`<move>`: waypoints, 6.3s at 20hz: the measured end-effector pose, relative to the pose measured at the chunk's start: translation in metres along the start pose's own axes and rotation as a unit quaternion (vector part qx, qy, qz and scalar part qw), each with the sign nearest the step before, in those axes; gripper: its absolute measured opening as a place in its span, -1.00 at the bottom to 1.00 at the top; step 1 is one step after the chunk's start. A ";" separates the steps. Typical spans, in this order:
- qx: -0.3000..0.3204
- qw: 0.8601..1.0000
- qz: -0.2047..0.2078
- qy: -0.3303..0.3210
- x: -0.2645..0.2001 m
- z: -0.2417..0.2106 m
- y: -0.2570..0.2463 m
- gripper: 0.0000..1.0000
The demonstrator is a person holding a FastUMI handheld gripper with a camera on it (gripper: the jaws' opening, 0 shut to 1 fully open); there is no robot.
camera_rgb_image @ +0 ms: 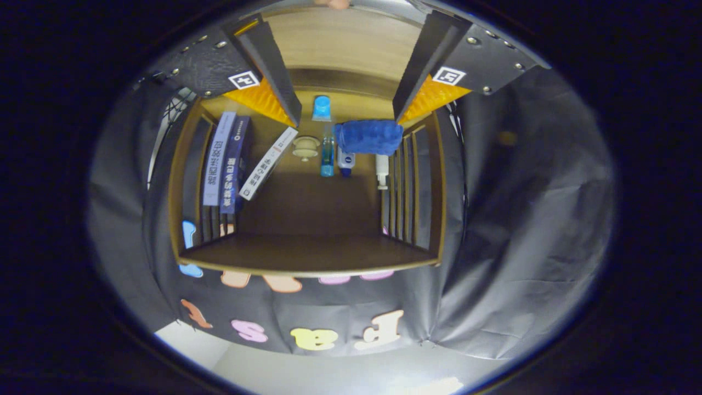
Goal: Pull open the drawer, take out the items inside it, and place them on the countertop above the cabinet.
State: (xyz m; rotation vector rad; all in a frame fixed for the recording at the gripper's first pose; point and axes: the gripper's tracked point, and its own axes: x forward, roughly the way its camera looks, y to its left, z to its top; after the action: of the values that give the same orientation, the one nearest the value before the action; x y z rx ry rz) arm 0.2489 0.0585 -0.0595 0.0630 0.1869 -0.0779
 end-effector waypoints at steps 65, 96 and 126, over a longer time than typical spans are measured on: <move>-0.044 0.990 -0.106 0.080 0.078 -0.184 -0.051 0.96; -0.028 0.990 -0.112 0.084 0.142 -0.189 -0.059 0.93; 0.007 0.999 0.016 -0.044 -0.195 0.034 -0.074 0.92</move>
State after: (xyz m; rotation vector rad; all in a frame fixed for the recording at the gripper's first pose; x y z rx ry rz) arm 0.0579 -0.0037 0.0060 0.0769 0.0972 -0.0508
